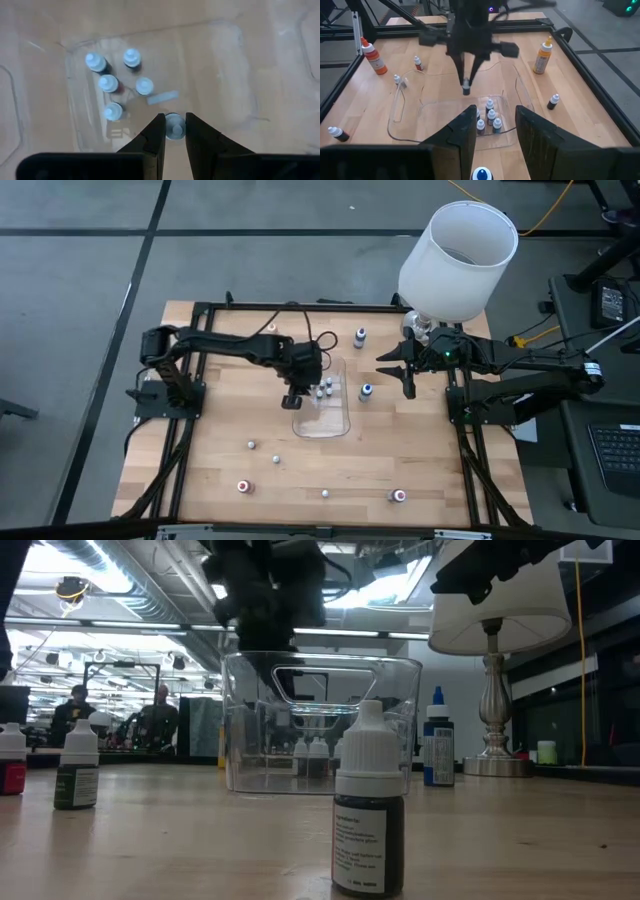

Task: Pick & Place food coloring
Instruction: Put the small blue food coloring into the transparent bin, then put the small red food coloring into the transparent bin

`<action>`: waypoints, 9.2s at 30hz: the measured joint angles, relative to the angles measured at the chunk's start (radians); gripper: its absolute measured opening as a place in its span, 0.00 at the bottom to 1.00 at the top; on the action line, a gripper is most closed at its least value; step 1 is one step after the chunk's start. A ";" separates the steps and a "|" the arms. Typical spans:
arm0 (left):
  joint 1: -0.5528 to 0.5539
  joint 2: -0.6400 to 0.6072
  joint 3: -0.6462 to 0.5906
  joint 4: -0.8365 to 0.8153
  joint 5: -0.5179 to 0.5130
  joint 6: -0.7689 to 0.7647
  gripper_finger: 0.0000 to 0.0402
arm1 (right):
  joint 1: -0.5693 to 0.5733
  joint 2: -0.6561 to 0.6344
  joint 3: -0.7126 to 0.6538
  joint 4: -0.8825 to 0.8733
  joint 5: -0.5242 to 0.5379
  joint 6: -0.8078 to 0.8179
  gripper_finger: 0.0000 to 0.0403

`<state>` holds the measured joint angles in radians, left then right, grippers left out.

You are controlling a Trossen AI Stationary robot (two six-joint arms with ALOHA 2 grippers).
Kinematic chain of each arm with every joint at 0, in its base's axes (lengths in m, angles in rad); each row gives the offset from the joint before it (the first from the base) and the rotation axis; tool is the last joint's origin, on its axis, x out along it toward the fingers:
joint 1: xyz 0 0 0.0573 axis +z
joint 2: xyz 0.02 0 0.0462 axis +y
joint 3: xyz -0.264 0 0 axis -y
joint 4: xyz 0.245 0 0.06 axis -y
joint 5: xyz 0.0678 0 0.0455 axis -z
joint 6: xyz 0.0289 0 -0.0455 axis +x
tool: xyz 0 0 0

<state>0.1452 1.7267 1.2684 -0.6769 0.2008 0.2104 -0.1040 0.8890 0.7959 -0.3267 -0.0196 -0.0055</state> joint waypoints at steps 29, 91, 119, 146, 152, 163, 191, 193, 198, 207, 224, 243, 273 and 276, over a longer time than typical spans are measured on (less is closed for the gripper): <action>-0.002 0.132 0.064 0.017 -0.135 -0.077 0.14 | 0.000 0.000 0.000 -0.008 0.000 -0.002 0.34; 0.004 0.049 0.258 -0.265 -0.280 0.017 0.30 | 0.000 0.000 0.000 -0.046 0.000 0.000 0.34; -0.266 -0.918 -0.422 -0.310 -0.237 -0.668 0.28 | 0.000 0.000 0.000 -0.052 0.000 -0.004 0.34; -0.575 -0.857 -0.632 -0.078 -0.262 -1.031 0.30 | 0.000 0.000 0.000 -0.059 0.000 -0.005 0.34; -0.623 -0.723 -0.642 0.038 -0.262 -1.066 0.40 | 0.000 0.000 0.000 -0.061 0.000 -0.006 0.34; -0.691 -0.524 -0.642 0.107 -0.285 -1.141 0.54 | 0.000 0.000 0.000 -0.061 0.000 -0.055 0.34; -0.721 -0.385 -0.641 0.206 -0.313 -1.106 0.26 | 0.000 0.000 0.000 -0.061 0.000 -0.056 0.34; -0.721 -0.385 -0.641 0.207 -0.312 -1.106 0.21 | 0.000 0.000 0.000 -0.061 0.000 -0.056 0.34; -0.720 -0.407 -0.610 0.202 -0.321 -1.105 0.12 | 0.000 0.000 0.000 -0.061 0.000 -0.056 0.34; -0.627 -0.601 -0.314 -0.201 -0.492 -1.105 0.14 | 0.000 0.000 0.000 -0.060 0.000 -0.055 0.34; -0.236 -0.378 0.150 -0.343 -0.264 -0.747 0.14 | 0.000 0.001 0.000 -0.060 0.000 -0.055 0.34; -0.110 0.071 0.270 -0.279 -0.164 -0.398 0.14 | 0.000 0.001 0.000 -0.062 0.000 -0.056 0.34; -0.082 0.203 0.142 0.096 -0.119 -0.240 0.15 | 0.000 0.001 0.000 -0.106 0.000 -0.051 0.34; -0.072 0.212 0.142 0.090 -0.122 -0.226 0.15 | 0.000 0.001 0.000 -0.108 0.000 -0.051 0.34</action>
<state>0.0735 1.9387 1.4105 -0.5872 0.0792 -0.0160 -0.1043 0.8896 0.7959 -0.4343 -0.0196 -0.0570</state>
